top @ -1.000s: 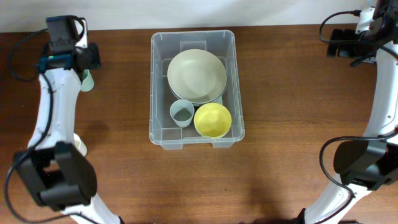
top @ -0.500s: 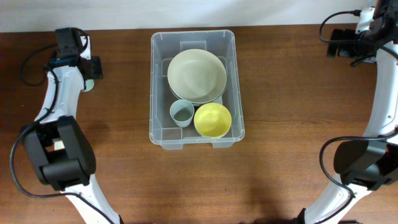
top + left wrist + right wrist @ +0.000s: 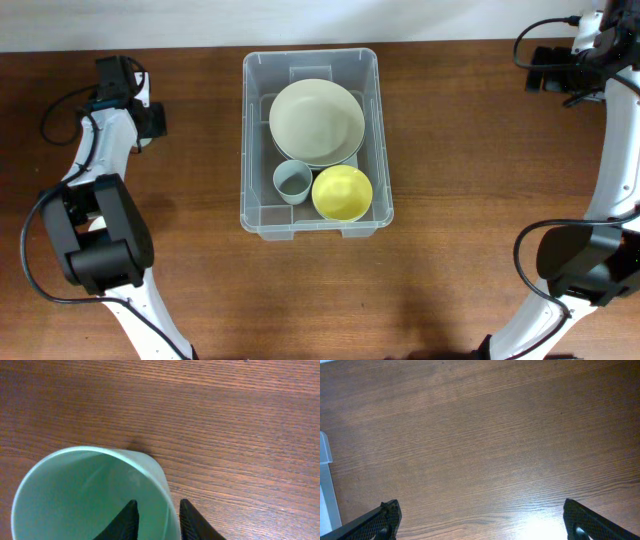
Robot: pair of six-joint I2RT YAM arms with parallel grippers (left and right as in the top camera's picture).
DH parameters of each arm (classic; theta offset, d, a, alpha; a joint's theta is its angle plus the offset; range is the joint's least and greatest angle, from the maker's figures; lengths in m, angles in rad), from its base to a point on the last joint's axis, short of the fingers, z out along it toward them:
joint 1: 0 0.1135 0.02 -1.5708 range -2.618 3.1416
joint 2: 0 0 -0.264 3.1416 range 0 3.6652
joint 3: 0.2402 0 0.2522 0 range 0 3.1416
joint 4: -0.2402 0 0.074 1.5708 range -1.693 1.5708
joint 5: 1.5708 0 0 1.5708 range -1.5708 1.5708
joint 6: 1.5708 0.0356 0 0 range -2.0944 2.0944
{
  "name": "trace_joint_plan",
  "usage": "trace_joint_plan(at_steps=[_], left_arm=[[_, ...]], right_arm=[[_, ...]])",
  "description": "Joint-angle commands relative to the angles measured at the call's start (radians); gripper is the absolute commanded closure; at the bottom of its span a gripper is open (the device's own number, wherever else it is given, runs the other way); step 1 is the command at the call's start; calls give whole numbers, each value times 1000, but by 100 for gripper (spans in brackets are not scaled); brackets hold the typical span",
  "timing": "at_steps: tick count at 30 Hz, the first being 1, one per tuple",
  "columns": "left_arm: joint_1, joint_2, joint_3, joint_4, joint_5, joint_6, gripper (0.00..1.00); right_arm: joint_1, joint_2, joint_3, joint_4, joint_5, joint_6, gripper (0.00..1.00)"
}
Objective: Pack container
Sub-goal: 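Grasp the mint-green cup with the left gripper, then lift the mint cup and lower it into the grey cup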
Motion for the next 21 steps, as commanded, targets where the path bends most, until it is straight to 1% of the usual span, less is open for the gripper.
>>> trace_joint_plan(at_steps=[1,3,4,5,6,11,13,14,15,18,20,21], left_arm=[[9,8,17,2,7,6,83],[9,8,17,2,6,6,84],[9,8,17,2,6,6,87],[9,8,17,2,6,6,95],[9,8,17,2,-2,6,99],[9,6,24,1,-94,6,99],[7,1,48,-23,-119,6,99],[5,-6,71,-51,-117,6,99],[-5,-33,134,-135,-112,5,99],[-27,-76,214,-261,-87,4,99],[-72,-137,321,-455,11,-6,99],[-89,-156,349,-509,50,-6,99]], right_arm=[[-2,-20,8,0,-6,9,1],[-2,-20,8,0,-5,9,1],[-2,-20,8,0,-6,9,1],[-2,-20,8,0,-5,9,1],[-2,-20,8,0,-6,9,1],[-2,-20,8,0,-6,9,1],[-2,-20,8,0,-6,9,1],[-2,-20,8,0,-6,9,1],[-2,-20,8,0,-6,9,1],[-2,-20,8,0,-6,9,1],[-2,-20,8,0,-6,9,1],[-2,-20,8,0,-6,9,1]])
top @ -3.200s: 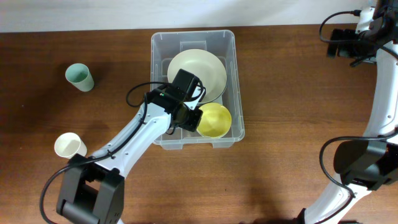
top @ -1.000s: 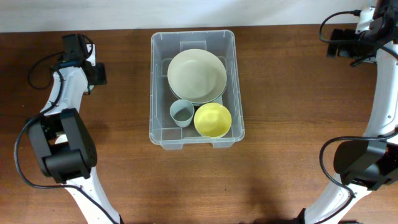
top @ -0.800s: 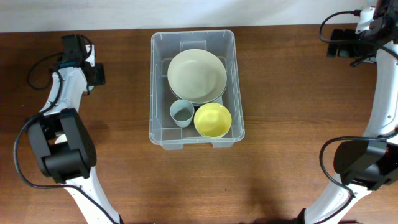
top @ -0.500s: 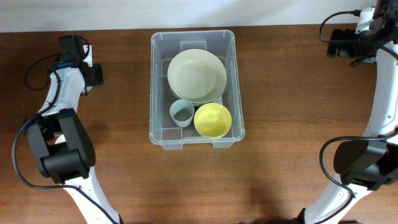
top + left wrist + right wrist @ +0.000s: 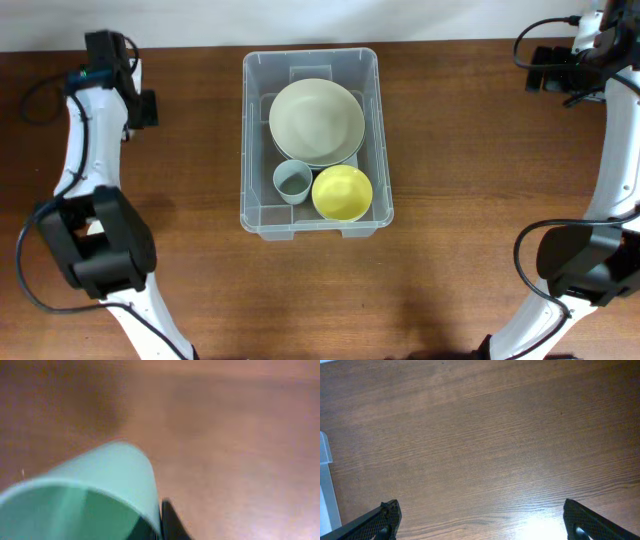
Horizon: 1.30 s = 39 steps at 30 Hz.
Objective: Pack container
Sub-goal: 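Lift the mint cup and lower it into the grey cup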
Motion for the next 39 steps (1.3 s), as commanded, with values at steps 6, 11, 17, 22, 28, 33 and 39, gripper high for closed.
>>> trace_joint_plan(at_steps=[6,11,17,22,28,33,39], left_arm=[[-259,-303,169,-320,326,-32,99],[-462,-316,150,-481,331,-31,99],[-606,-315,56,-469,331,-32,99],[-641,-315,-77,-364,288,-47,99],[-636,-313,-210,-196,260,-55,99],[-636,-312,-317,-106,260,-70,99],[-636,-311,-362,-76,266,-70,96]], right_arm=[[-2,-20,8,0,-5,8,1],[-2,-20,8,0,-6,9,1],[-2,-20,8,0,-5,9,1],[-2,-20,8,0,-6,9,1],[-2,-20,8,0,-6,9,1],[-2,-20,8,0,-6,9,1],[-2,-20,8,0,-6,8,1]])
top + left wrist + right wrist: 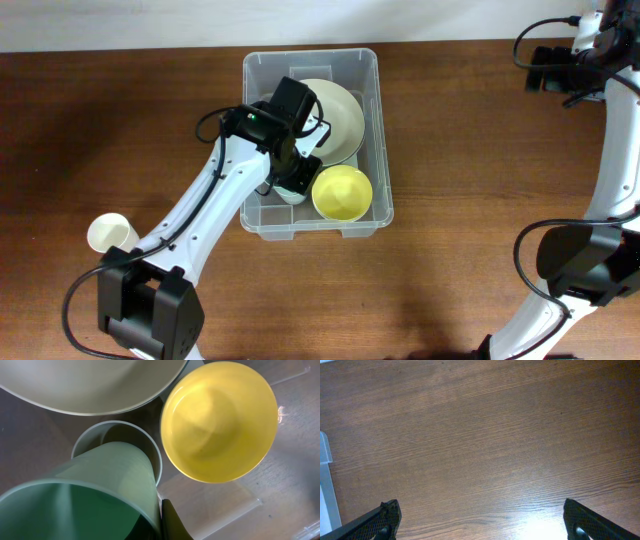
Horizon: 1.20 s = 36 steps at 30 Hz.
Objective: Pack container
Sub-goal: 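Lift the mint cup and lower it into the grey cup, then release the mint cup and move the left gripper to the cream cup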
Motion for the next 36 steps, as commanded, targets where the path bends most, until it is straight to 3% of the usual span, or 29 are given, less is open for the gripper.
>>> trace_joint_plan(at_steps=[1,2,4,5,7,12,15,22,24,26,32,36], left_arm=[[3,2,-5,16,11,-7,87],[3,2,-5,19,29,-7,71],[3,1,-3,29,49,-7,51],[5,1,-1,36,49,-7,43],[8,0,14,48,47,-7,38],[56,-10,130,13,-72,-54,38],[167,-31,224,-66,-198,-126,38],[441,-92,232,-198,-258,-196,38],[526,-105,230,-248,-240,-206,51],[576,-114,218,-265,-225,-210,56],[689,-169,24,-250,-243,-323,52],[782,-258,-267,-49,-149,-325,51]], right_arm=[[-2,-20,8,0,-6,8,1],[-2,-20,8,0,-6,8,1],[-2,-20,8,0,-6,8,1],[-2,-20,8,0,-6,8,2],[-2,-20,8,0,-6,8,1],[-2,-20,8,0,-6,8,1],[-2,-20,8,0,-5,9,1],[-2,-20,8,0,-6,9,1],[-2,-20,8,0,-6,9,1],[-2,-20,8,0,-6,8,1],[-2,-20,8,0,-5,9,1],[-2,-20,8,0,-6,9,1]])
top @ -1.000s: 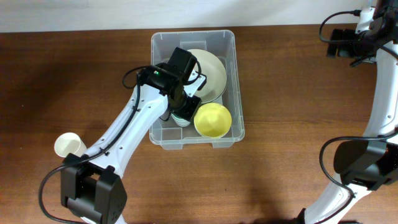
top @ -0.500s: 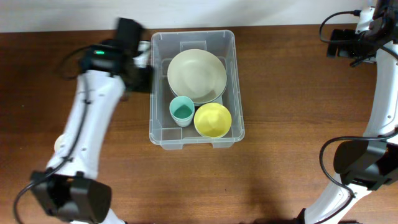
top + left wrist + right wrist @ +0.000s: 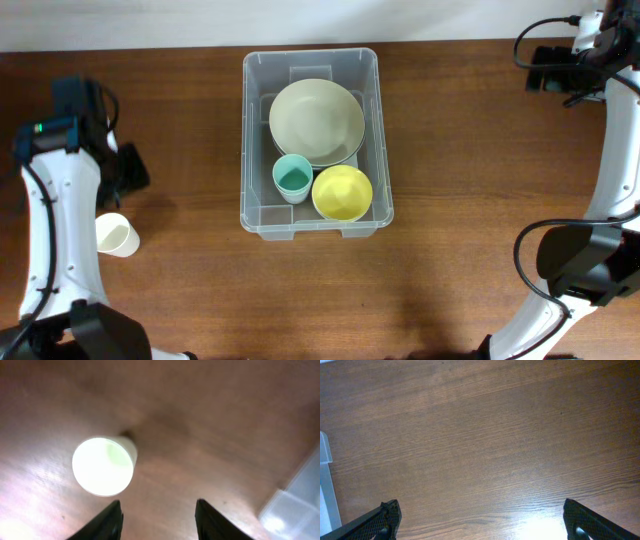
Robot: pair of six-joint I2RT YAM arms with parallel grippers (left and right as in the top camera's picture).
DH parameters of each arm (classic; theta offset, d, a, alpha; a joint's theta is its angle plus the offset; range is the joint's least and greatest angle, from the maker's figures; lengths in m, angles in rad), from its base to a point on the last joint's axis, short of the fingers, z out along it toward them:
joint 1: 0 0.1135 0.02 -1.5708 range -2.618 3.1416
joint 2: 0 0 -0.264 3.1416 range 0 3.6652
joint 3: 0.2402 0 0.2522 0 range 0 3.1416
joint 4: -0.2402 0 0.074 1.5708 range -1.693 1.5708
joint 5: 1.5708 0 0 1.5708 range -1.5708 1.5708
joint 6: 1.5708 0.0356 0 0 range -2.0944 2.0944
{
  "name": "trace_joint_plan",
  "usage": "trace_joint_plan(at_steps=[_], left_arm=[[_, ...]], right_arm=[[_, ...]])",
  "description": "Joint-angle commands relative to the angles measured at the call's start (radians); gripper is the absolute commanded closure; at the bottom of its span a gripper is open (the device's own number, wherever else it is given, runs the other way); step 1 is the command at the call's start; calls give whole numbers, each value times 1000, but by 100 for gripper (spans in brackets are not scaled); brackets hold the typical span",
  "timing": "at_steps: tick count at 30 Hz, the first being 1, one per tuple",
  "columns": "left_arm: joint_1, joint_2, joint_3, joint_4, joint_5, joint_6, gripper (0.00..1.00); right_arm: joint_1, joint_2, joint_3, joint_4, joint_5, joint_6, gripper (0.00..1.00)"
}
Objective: Pack container
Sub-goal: 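Release the mint cup and move the left gripper to the cream cup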
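The clear plastic container sits mid-table holding a pale green plate, a yellow bowl and a teal cup nested in a grey cup. A white cup stands upright on the table at the far left, also the white cup in the left wrist view. My left gripper hovers open just beside it, with nothing between its fingers. My right gripper is open wide over bare wood at the far right.
A corner of the container shows at the right edge of the left wrist view. The container's edge also peeks in at the left of the right wrist view. Brown wooden table surrounds everything.
My left gripper held the teal cup over the grey cup inside the container. Now the teal cup sits in the grey cup, and the gripper is open at the far left near the white cup.
My left gripper was shut on the teal cup at the table's far left, then held it raised there. Then it held the cup over the grey cup in the container. Now the cup is nested there and the gripper is open by the white cup. The right arm stayed still.
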Motion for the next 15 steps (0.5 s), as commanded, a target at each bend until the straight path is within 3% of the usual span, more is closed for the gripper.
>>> trace_joint_plan(at_steps=[1,7,15], left_arm=[[76,-80,-216,146,90,-35,51],[161,-87,-409,371,81,-35,50],[167,-63,-521,520,80,-35,51]], right_arm=[[-2,-20,8,1,-6,9,1],[-2,-20,8,1,-6,9,1],[-2,-20,8,1,-6,8,1]])
